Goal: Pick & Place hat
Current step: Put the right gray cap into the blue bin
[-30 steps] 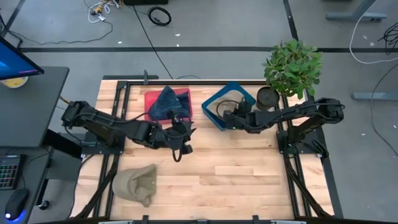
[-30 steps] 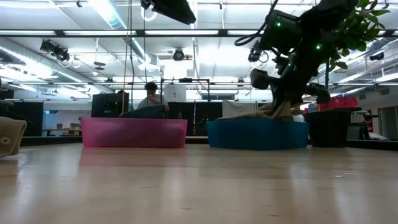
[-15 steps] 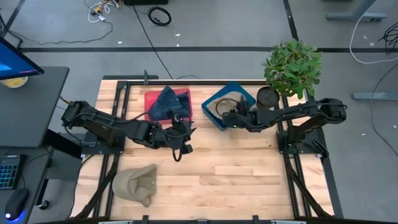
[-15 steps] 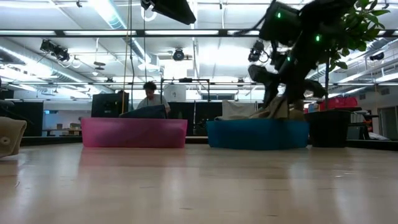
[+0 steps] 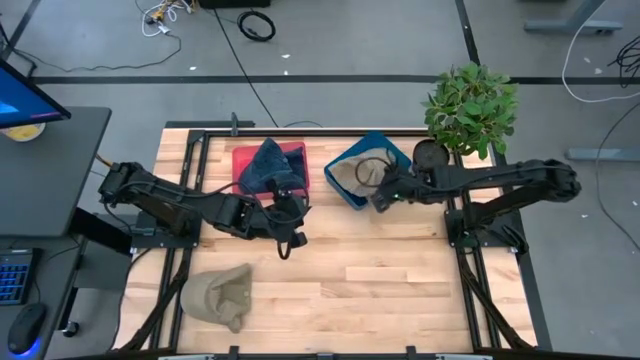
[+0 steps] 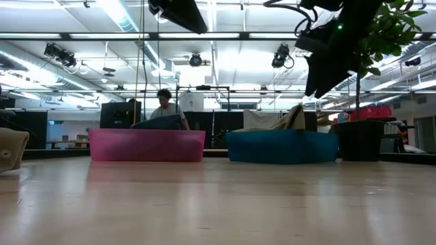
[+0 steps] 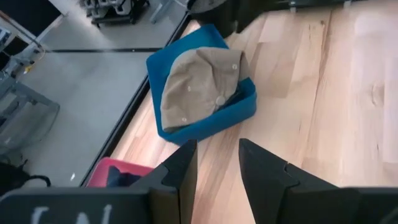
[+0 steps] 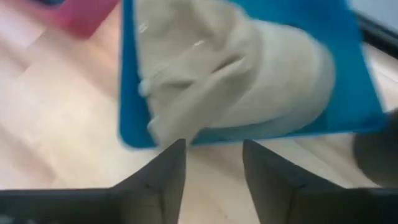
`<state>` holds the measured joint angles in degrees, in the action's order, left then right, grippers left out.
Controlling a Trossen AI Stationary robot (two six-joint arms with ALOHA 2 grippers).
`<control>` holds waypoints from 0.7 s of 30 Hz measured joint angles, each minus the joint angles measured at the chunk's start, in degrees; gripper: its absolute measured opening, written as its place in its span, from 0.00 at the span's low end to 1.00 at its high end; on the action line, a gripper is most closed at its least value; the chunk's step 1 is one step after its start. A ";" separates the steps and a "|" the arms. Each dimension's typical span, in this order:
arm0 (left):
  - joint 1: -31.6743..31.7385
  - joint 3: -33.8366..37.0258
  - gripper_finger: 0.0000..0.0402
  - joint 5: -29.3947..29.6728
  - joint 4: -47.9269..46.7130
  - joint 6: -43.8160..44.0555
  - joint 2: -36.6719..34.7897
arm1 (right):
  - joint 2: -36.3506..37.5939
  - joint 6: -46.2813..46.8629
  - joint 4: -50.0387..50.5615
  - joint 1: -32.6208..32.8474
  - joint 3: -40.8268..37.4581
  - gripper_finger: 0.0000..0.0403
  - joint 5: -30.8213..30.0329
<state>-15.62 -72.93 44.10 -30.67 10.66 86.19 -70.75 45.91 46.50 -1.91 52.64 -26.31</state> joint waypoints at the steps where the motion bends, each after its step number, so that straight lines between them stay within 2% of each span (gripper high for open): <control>1: 0.00 0.00 0.30 -0.01 -0.33 0.76 0.00 | -0.36 -0.82 -0.33 0.59 0.00 0.38 0.64; 9: 0.00 0.07 0.30 -0.02 -1.08 1.80 0.00 | -6.12 -10.05 -10.09 1.74 0.00 0.03 2.67; 13: 0.00 0.07 0.30 -0.02 -1.17 1.94 0.00 | -11.01 -10.16 -10.47 0.02 -0.01 0.04 2.62; 21: 0.00 0.07 0.30 -0.02 -1.19 1.89 0.00 | -19.26 -10.00 -12.29 -6.09 -0.02 0.02 -3.28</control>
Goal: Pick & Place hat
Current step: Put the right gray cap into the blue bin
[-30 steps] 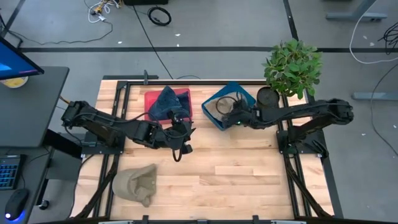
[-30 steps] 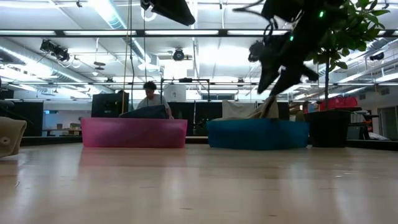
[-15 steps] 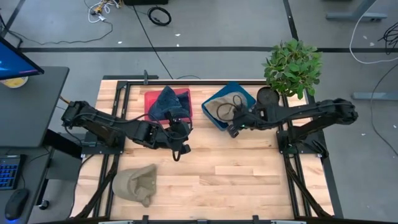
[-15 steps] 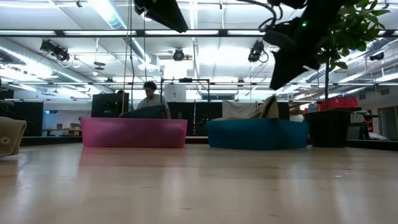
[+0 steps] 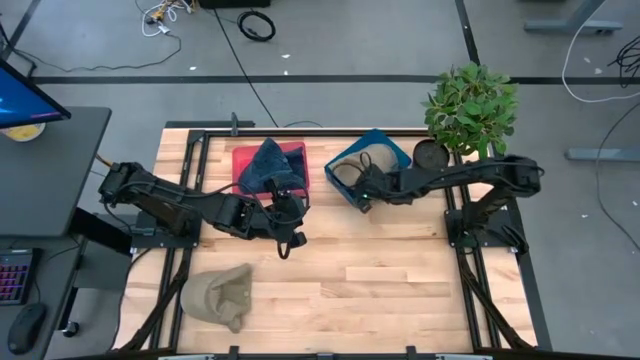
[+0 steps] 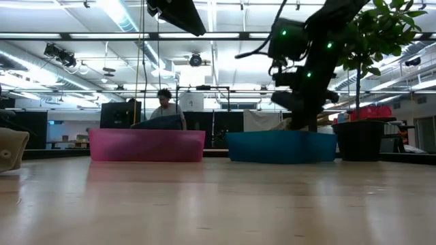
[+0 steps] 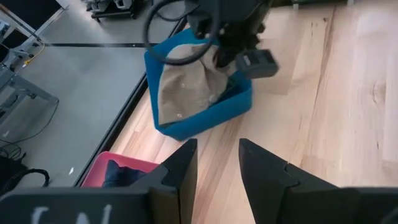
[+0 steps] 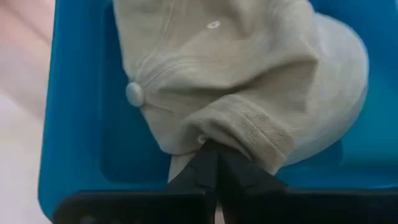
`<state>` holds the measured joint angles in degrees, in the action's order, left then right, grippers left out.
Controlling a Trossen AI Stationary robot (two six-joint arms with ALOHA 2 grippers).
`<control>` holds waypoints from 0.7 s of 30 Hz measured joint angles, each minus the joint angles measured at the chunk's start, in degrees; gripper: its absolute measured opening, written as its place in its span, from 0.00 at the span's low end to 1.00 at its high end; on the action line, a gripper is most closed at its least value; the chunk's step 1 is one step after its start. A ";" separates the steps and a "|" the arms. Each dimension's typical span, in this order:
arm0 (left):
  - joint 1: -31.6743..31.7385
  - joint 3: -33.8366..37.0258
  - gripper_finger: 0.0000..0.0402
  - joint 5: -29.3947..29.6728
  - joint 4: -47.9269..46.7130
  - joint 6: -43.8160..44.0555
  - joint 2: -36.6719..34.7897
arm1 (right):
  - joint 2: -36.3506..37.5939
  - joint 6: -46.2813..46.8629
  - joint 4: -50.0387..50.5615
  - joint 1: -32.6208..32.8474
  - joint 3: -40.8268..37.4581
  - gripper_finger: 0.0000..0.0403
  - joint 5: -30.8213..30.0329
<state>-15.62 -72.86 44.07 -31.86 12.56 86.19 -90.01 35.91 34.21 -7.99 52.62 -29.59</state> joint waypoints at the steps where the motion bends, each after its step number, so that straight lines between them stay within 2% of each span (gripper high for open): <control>1: 0.00 0.00 0.30 0.00 0.00 0.00 0.00 | -0.69 -0.32 -0.84 -0.72 0.00 0.02 0.03; 5: 0.02 0.00 0.30 0.00 0.00 -0.09 0.00 | -3.96 -0.88 -4.18 -3.08 0.00 0.01 1.70; 9: 0.02 0.00 0.30 0.00 -0.04 -0.09 0.00 | -7.53 -0.76 -5.57 -5.01 0.15 0.01 8.15; 12: 0.02 0.00 0.30 0.00 -0.09 -0.09 0.00 | -8.09 -2.94 -4.72 -5.29 0.06 0.01 10.63; 17: 0.02 0.00 0.30 0.00 -0.32 -0.16 0.00 | -3.25 -3.69 -3.98 -4.89 -0.07 0.02 13.22; 21: -1.01 0.00 0.30 -0.52 -2.61 -0.36 -0.61 | 3.09 -5.29 -2.64 -4.78 -0.07 0.02 18.04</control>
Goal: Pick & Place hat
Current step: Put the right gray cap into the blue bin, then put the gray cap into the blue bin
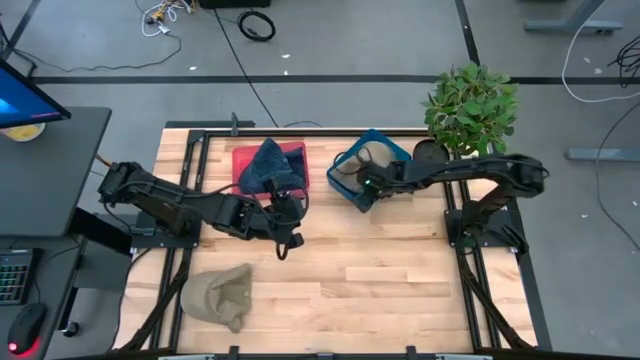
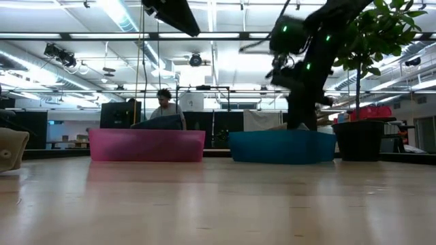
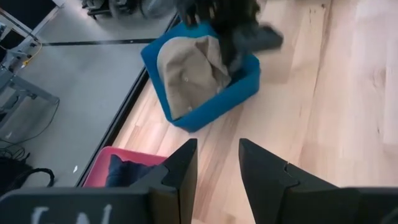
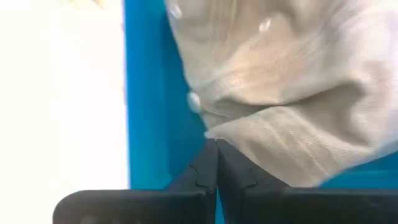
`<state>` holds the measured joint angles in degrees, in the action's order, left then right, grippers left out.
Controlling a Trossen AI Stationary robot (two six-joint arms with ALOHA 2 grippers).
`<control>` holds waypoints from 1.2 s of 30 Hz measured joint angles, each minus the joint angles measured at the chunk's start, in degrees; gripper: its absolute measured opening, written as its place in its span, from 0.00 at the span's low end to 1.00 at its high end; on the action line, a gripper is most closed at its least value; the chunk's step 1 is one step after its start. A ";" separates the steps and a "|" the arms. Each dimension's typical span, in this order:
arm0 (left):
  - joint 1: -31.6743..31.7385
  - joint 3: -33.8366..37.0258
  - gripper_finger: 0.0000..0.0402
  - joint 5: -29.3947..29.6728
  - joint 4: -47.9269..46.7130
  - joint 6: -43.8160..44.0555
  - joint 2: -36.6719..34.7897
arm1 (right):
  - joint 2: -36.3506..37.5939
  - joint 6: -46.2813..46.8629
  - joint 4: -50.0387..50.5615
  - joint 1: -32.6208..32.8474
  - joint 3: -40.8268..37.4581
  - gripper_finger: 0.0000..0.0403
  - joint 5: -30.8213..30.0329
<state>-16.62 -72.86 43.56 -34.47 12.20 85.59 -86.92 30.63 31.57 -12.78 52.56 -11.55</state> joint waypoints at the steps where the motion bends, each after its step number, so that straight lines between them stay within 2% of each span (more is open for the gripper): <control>1: -0.40 -0.01 0.30 0.05 -0.51 0.06 -0.31 | 1.72 -0.06 0.37 0.12 0.00 0.02 0.64; 4: -2.49 -0.02 0.30 -0.59 -4.30 0.82 -1.58 | 6.41 -0.78 1.20 1.03 0.00 0.02 1.23; 6: -3.64 -0.11 0.30 -3.16 -5.82 3.30 -2.29 | 9.07 -2.71 1.88 1.64 0.00 0.02 1.27; 12: -8.32 -0.04 0.30 -14.04 -17.28 21.99 -3.57 | 12.54 -7.38 1.47 3.89 0.00 0.04 -1.55; 15: -10.92 -0.13 0.30 -17.61 -21.60 30.75 -2.62 | 11.85 -9.91 1.34 4.79 0.00 0.08 -3.51; 19: -14.42 0.00 0.33 -26.55 -27.81 44.34 -1.10 | 9.74 -13.22 0.41 5.99 0.00 0.15 -6.09; 29: -22.98 0.00 0.53 -36.69 -36.89 71.49 3.48 | 1.81 -18.99 -11.76 8.18 0.02 0.37 -7.49; 33: -25.21 0.75 0.58 -41.13 -37.20 77.73 5.14 | -0.24 -21.78 -15.58 9.43 0.02 0.46 -7.29; 36: -25.43 2.89 0.59 -48.36 -37.03 81.70 6.10 | -0.85 -22.48 -16.89 10.73 0.04 0.50 -7.29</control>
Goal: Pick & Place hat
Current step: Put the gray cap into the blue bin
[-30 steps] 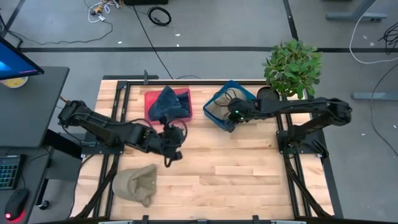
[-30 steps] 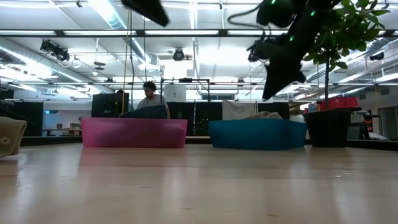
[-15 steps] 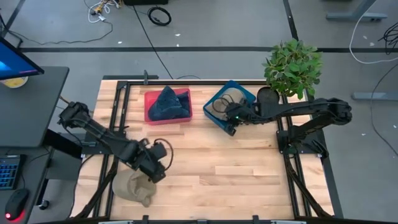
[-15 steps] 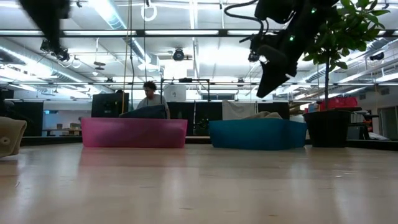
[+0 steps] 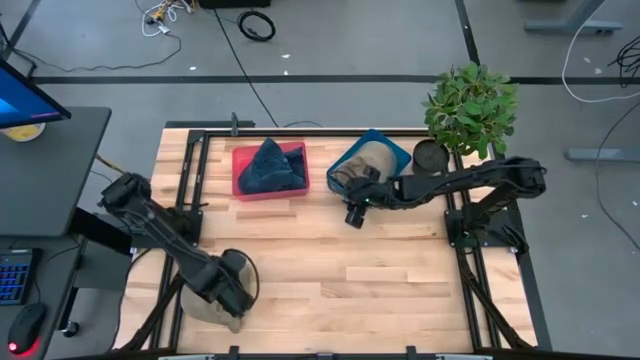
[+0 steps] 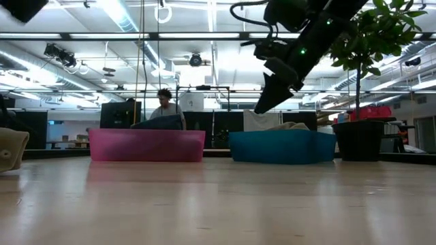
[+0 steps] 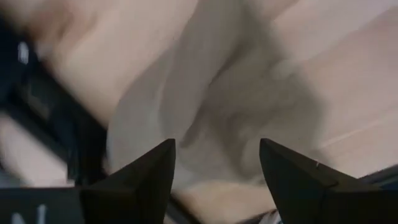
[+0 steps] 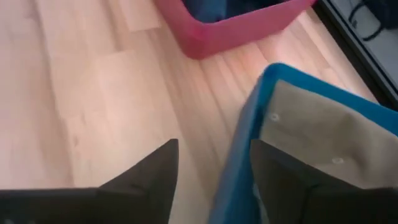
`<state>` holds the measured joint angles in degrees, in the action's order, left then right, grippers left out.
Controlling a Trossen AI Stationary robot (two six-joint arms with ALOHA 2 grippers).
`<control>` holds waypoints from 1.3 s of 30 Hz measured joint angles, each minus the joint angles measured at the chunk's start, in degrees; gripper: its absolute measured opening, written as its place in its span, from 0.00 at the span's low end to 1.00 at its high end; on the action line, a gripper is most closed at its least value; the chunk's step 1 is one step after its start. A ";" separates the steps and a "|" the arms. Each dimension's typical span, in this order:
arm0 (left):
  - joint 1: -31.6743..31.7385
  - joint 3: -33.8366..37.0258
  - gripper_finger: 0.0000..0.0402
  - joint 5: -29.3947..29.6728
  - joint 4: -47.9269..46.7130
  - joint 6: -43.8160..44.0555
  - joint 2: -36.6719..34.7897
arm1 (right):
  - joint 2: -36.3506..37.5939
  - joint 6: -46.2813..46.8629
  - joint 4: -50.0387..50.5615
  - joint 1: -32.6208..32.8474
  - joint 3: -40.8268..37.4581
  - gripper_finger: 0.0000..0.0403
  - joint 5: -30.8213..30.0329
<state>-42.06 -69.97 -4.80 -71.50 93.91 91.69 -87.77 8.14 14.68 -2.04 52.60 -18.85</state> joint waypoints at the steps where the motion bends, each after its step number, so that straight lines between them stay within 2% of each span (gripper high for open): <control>1: 0.00 1.17 0.60 -2.60 0.07 0.43 0.33 | 0.00 0.00 -0.03 0.46 0.00 0.52 0.00; 4: -0.61 5.13 0.60 -6.45 0.35 0.97 0.54 | 0.02 -0.05 -1.47 1.81 0.00 0.54 0.00; 11: -1.31 12.83 0.60 -6.39 11.61 0.18 0.58 | 0.02 0.03 -3.10 2.67 0.00 0.55 0.19; 16: -1.29 16.02 0.58 -4.04 16.00 -7.45 0.52 | 0.02 0.20 -5.81 2.66 0.00 0.55 0.18; 20: -0.94 15.76 0.42 -3.53 16.14 -12.28 0.50 | 0.02 -3.03 -9.14 2.64 0.00 0.55 3.61; 26: 1.18 12.17 0.05 -2.53 14.38 -20.44 0.58 | 0.04 -9.29 -15.87 2.67 0.00 0.55 13.42; 29: 2.72 9.36 0.03 0.70 14.19 -25.58 0.58 | -0.66 -10.03 -21.44 2.94 0.04 0.55 18.06; 33: 5.55 5.38 0.03 7.12 13.41 -35.07 0.58 | -2.87 -11.28 -28.76 4.56 0.04 0.55 21.37; 39: 12.74 2.31 0.02 17.58 12.78 -48.32 0.58 | -7.70 -10.45 -44.02 7.91 0.05 0.55 26.16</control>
<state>-29.31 -67.66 12.78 -58.73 45.59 92.27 -95.46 -2.31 -29.34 5.87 52.65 7.32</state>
